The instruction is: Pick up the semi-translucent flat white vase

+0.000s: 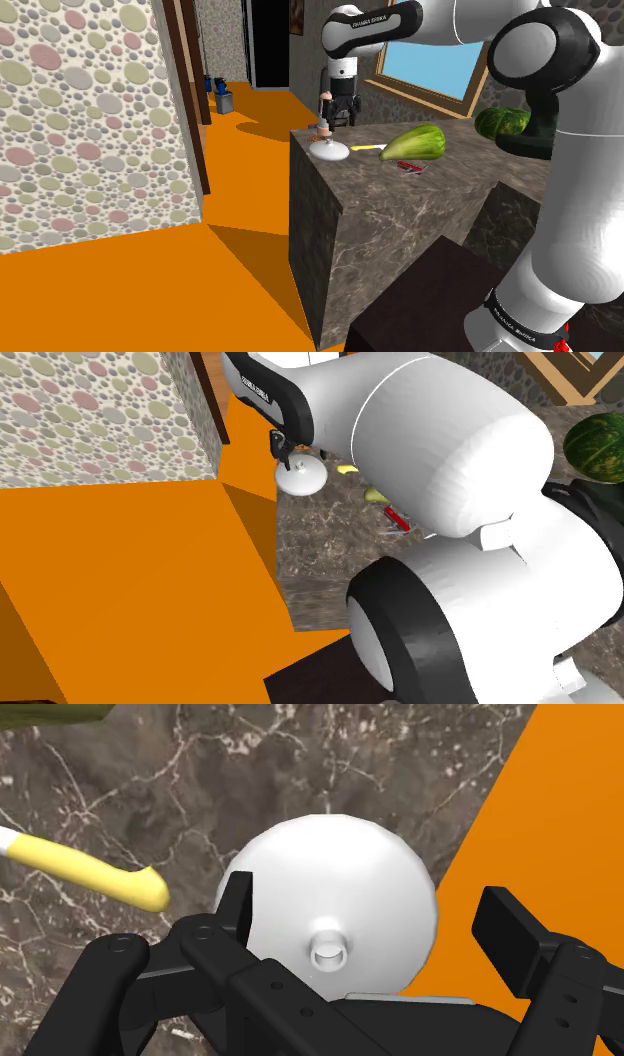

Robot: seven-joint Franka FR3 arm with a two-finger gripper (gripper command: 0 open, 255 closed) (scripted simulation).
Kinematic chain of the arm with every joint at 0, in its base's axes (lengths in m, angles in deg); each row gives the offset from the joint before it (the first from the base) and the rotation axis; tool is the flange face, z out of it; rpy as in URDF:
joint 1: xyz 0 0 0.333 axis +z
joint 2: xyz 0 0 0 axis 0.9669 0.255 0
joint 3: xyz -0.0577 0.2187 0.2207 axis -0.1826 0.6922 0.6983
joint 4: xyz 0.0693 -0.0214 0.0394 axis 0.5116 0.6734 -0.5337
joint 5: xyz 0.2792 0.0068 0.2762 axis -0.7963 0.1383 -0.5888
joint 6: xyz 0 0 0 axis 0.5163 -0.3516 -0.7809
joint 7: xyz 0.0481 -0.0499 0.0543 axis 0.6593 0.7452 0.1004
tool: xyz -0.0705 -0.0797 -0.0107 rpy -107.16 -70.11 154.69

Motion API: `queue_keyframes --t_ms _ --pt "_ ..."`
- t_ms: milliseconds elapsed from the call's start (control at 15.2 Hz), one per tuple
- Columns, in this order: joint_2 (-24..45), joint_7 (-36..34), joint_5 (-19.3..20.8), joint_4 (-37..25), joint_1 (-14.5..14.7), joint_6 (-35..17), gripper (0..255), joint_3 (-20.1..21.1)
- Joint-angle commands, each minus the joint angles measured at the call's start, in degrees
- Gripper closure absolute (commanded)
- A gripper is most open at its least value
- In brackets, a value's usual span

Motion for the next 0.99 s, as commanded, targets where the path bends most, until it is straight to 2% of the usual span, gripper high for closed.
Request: queue_keyframes --t_ms 0,264,330,924 --pt "5.68 0.17 0.00 -7.40 -0.23 1.81 0 -0.05" --pt "18.92 0.53 -0.09 -26.08 -1.00 7.43 0 -0.10" --pt "20.74 0.57 -0.11 -28.86 -1.13 8.41 0 -0.09" --pt "19.77 0.39 -0.06 -21.40 -0.93 1.92 0 -0.07"
